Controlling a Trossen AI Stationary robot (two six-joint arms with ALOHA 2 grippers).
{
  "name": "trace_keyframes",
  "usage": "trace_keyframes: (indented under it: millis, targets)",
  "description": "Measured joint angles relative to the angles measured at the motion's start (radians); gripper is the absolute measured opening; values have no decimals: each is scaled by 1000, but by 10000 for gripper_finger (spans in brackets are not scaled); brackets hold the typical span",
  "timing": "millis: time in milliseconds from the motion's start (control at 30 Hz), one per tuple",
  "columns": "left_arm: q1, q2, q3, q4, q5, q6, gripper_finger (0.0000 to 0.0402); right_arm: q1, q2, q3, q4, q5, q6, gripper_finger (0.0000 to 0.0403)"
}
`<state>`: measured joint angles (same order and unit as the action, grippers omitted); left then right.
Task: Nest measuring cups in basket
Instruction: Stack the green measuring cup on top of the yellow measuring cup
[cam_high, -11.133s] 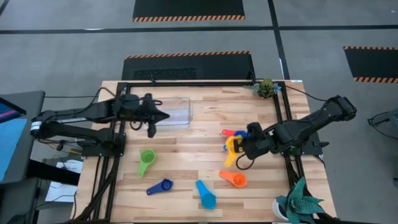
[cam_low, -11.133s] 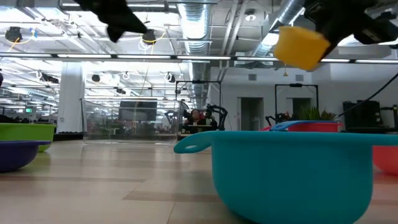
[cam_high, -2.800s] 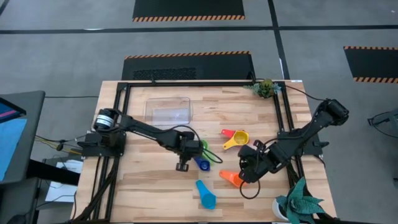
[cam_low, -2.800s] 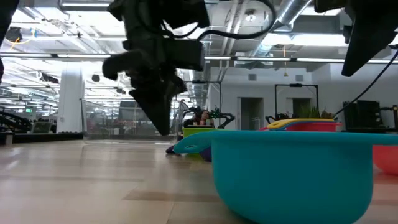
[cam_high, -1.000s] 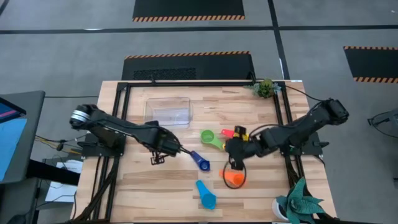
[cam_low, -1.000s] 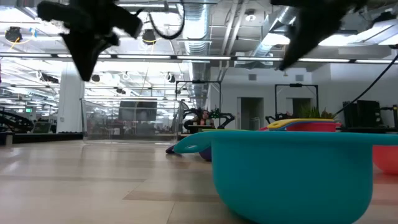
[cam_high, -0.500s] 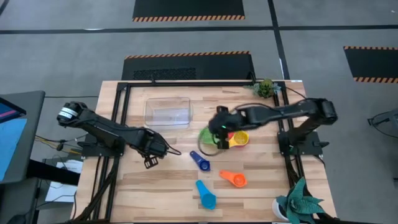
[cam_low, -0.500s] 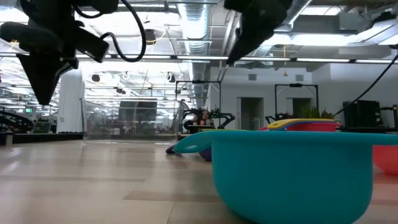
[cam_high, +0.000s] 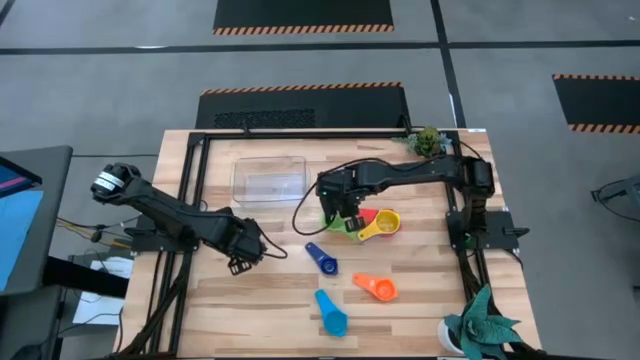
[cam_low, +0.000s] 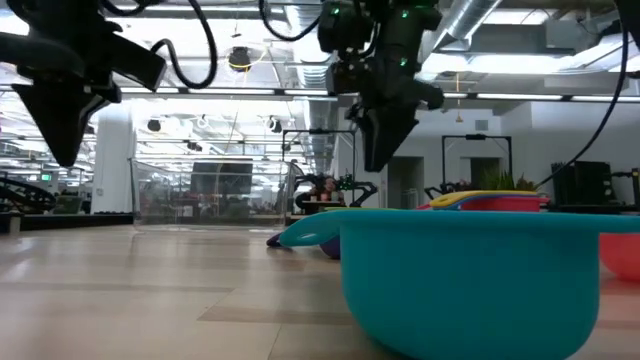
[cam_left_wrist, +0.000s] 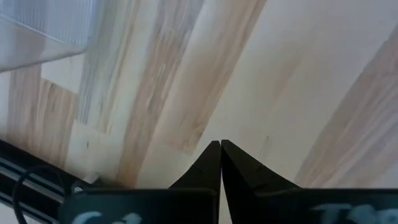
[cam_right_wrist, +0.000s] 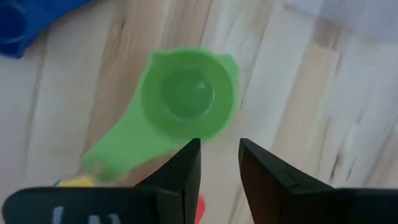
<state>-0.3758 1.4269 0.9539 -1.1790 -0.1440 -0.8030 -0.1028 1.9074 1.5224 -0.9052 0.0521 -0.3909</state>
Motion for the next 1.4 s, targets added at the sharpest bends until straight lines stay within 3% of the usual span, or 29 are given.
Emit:
trace_keyframes:
  millis: [233, 567, 1400]
  targets:
    - [-41, 0, 0, -1, -14, -52, 0, 4, 51, -2, 81, 0, -111, 131]
    - [-74, 0, 0, 20, -21, -84, 0, -23, 113, 4, 154, 0, -115, 131]
    - [-84, 0, 0, 27, -53, -93, 0, -44, 111, -23, 256, -63, -83, 131]
